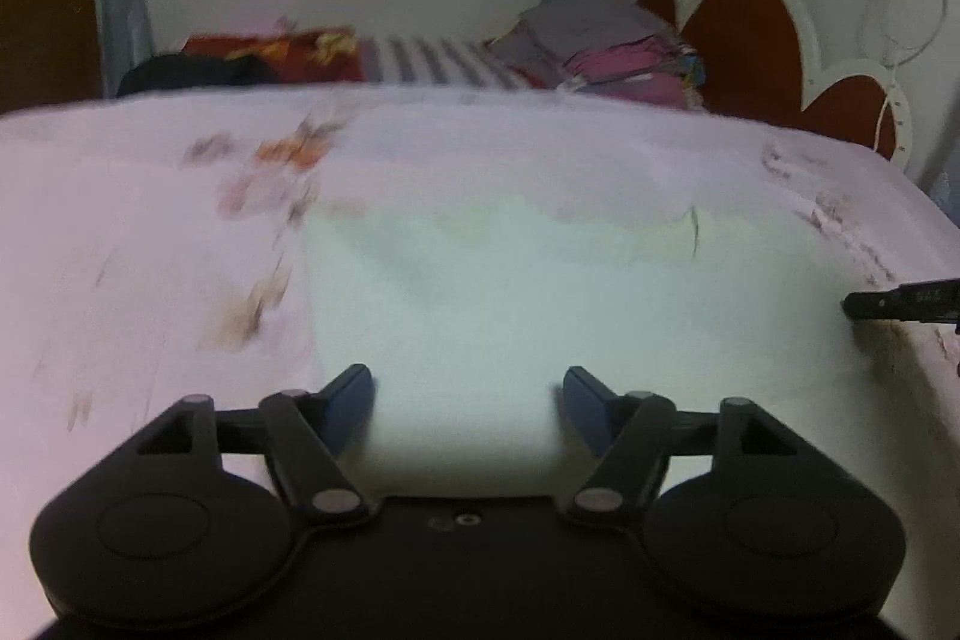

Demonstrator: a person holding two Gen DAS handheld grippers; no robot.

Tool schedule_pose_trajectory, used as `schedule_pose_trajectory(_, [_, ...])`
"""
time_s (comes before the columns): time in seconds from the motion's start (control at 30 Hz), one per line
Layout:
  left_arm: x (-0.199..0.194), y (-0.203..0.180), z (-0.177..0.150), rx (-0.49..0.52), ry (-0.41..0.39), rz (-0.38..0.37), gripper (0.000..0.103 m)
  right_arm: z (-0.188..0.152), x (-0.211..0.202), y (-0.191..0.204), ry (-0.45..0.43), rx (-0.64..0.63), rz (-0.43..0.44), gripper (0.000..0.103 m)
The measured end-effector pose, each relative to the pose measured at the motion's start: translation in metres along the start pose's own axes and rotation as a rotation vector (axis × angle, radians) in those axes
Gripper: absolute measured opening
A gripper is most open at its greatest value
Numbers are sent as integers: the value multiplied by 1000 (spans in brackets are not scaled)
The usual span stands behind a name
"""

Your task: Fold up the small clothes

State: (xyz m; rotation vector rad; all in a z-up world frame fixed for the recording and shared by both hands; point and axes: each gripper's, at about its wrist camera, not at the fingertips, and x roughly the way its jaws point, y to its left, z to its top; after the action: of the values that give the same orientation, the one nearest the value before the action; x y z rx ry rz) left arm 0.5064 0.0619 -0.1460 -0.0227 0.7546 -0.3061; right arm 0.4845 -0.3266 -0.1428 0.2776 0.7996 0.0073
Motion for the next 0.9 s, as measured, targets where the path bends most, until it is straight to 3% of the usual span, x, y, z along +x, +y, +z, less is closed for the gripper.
schedule_pose_trajectory(0.07, [14,4,12,-19,5,-25,69,7,5,-3,-3,-22,0,5])
schedule_pose_trajectory(0.17, [42,18,17,-49,103,6,65,13,19,-13,44,-18,-72,5])
schedule_pose_trajectory(0.27, [37,21,30,-28,71,-11,67,20,8,-22,0,32,-53,5])
schedule_pose_trajectory(0.37, [44,15,47,45,29,20,77,29,10,-10,-13,3,0,5])
schedule_pose_trajectory(0.47, [71,26,58,10,77,-12,78,31,30,8,28,-36,32,5])
schedule_pose_trajectory(0.5, [82,33,56,-5,116,11,76,30,37,10,46,-46,11,5])
schedule_pose_trajectory(0.57, [84,39,53,6,109,15,76,29,48,7,55,-44,-50,5])
schedule_pose_trajectory(0.63, [72,33,53,16,105,56,72,32,43,5,53,-12,-54,5])
schedule_pose_trajectory(0.77, [47,3,46,-4,25,-34,74,32,29,32,-7,-41,53,5])
schedule_pose_trajectory(0.9, [46,-38,35,-3,29,-83,72,25,45,77,54,-93,149,5])
